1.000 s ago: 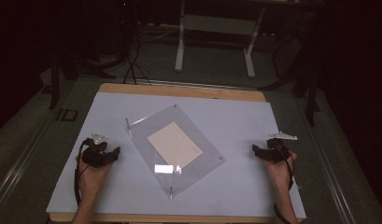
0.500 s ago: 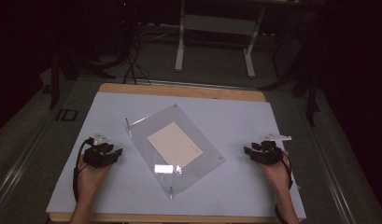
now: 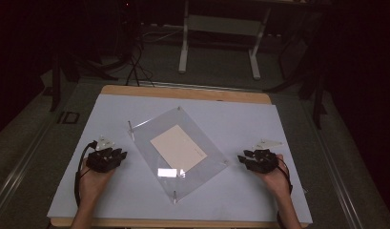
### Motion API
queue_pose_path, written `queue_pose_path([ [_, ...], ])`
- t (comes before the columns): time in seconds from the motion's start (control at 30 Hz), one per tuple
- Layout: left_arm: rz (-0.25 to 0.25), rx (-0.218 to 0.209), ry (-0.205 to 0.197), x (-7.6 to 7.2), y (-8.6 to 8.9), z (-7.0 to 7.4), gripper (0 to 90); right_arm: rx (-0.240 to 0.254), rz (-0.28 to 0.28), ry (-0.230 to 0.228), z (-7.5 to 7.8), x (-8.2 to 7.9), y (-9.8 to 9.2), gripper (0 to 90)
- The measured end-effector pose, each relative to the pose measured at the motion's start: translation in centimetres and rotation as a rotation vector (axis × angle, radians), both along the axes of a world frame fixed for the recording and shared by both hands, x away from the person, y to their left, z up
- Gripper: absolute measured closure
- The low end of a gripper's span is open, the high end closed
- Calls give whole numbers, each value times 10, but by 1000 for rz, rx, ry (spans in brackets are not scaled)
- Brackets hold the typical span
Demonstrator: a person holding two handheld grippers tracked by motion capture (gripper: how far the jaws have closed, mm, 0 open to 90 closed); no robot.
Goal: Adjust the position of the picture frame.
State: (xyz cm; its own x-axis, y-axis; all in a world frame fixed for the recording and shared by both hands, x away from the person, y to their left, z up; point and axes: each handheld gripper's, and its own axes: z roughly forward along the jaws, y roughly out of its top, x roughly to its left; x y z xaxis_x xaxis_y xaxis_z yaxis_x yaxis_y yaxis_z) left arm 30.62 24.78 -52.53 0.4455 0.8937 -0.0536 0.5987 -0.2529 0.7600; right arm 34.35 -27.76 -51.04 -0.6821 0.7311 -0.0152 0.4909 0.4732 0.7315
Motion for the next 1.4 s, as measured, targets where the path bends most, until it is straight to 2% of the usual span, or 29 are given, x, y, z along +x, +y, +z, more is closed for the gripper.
queue_pose_path([
  [0.07, -9, -55, -7, 1, 2, 2, 668, 0, 44, -3, 0, -4, 8, 627],
  [0.1, -9, -55, -7, 1, 2, 2, 668, 0, 44, -3, 0, -4, 8, 627],
  [0.13, -17, -68, -16, 3, 3, 5, 668, 0, 63, -1, 0, -6, 13, 632],
  [0.23, -26, -73, -31, 8, 3, 12, 654, 15, 133, 8, -1, -11, 27, 654],
  [0.33, -34, -75, -17, 17, 3, 15, 635, 36, 180, 16, -1, -14, 38, 652],
  [0.4, -28, -90, -20, 23, 4, 15, 630, 45, 208, 16, 0, -16, 44, 642],
  [0.43, -22, -95, -9, 27, 4, 14, 629, 46, 222, 16, 0, -17, 47, 638],
  [0.63, -5, -71, 4, 53, 4, 12, 637, 46, 281, 26, -1, -21, 63, 614],
  [0.77, 2, -56, 12, 71, 3, 13, 657, 63, 306, 44, -1, -23, 68, 613],
  [0.83, 8, -60, 25, 81, 3, 12, 657, 73, 321, 49, -1, -24, 71, 609],
  [0.9, 16, -77, 18, 88, 2, 12, 652, 81, 334, 51, -1, -25, 74, 606],
  [1.07, 30, -67, 16, 106, -1, 11, 703, 78, 363, 47, 0, -28, 82, 592],
  [1.2, 26, -53, 5, 112, -4, 10, 821, 100, 398, 41, 4, -32, 89, 583],
  [1.4, -28, -5, -22, 112, -3, 9, 847, 125, 445, 51, 3, -35, 102, 570],
])
